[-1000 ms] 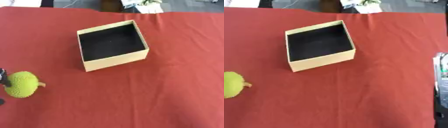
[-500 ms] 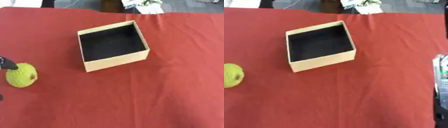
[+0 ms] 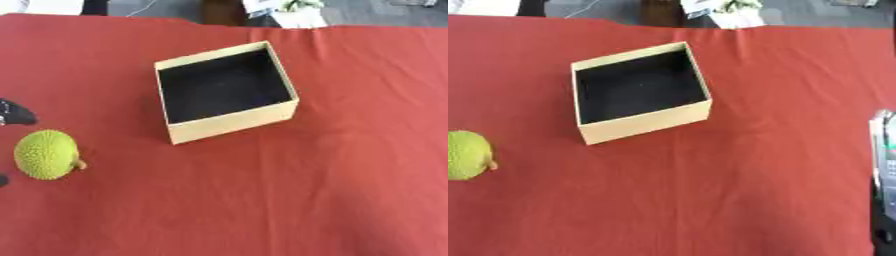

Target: Pick up objects on the table and place them in the box.

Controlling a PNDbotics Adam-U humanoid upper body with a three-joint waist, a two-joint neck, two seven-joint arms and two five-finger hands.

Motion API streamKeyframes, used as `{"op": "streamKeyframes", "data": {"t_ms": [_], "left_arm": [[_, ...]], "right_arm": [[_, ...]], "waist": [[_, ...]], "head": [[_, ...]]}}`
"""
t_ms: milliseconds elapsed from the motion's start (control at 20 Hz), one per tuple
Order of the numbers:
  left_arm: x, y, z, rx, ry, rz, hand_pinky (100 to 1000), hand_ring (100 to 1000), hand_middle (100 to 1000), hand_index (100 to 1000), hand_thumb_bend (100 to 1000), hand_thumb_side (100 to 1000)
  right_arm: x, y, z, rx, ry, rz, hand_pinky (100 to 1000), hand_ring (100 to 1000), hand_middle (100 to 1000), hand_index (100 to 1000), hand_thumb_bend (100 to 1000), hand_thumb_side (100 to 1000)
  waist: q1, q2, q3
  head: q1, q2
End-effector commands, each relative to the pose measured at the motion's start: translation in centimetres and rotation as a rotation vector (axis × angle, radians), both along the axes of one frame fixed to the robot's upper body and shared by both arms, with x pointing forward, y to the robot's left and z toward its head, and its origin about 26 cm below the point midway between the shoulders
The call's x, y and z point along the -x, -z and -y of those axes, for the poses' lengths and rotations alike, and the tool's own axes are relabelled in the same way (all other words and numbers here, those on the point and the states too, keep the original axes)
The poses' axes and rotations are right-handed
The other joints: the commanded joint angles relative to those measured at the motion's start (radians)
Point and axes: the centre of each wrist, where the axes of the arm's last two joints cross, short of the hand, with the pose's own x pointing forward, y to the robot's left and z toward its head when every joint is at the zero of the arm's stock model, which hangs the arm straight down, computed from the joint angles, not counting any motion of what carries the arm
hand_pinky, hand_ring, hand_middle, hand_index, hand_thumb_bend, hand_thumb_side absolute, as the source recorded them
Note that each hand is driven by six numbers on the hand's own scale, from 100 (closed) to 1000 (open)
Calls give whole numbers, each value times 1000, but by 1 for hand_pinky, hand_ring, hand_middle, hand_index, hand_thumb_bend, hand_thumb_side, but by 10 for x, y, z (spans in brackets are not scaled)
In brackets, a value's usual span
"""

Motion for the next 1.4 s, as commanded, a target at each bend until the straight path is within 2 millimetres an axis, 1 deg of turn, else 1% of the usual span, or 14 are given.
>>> {"op": "streamKeyframes", "data": {"t_ms": [50,600,800,950,1150,1300,1350,1400], "left_arm": [[-5,-9,-5,-11,-5,-14,807,867,803,917,594,141],[-25,-14,1,2,14,-73,813,868,807,921,589,136],[-33,-13,4,2,16,-91,812,864,801,917,586,127],[-36,-9,5,-9,23,-126,806,855,789,905,573,101],[-39,-3,6,-26,47,-213,750,793,733,861,512,100],[-39,-3,7,-19,71,-253,671,713,665,815,453,100],[-39,-4,7,-12,77,-258,631,662,633,788,432,100],[-38,-6,7,-3,82,-256,612,638,618,775,422,100]], "right_arm": [[4,-8,-2,9,-18,32,729,876,535,513,100,589],[4,-7,-4,5,-32,34,730,878,535,513,100,588],[4,-7,-5,4,-38,34,730,878,535,513,100,589],[4,-7,-6,2,-40,37,730,878,535,513,100,589],[4,-7,-6,0,-43,38,730,879,535,513,100,588],[4,-7,-6,0,-43,37,731,879,535,513,100,588],[4,-7,-6,0,-43,37,731,879,535,513,100,588],[4,-7,-6,0,-43,36,731,879,535,513,100,588]], "waist": [[4,-19,-3],[4,-17,-14],[4,-17,-19],[4,-16,-22],[4,-14,-24],[4,-14,-24],[4,-15,-23],[4,-15,-23]], "head": [[8,-13],[20,-14],[25,-13],[27,-14],[28,-14],[28,-13],[28,-13],[28,-12]]}}
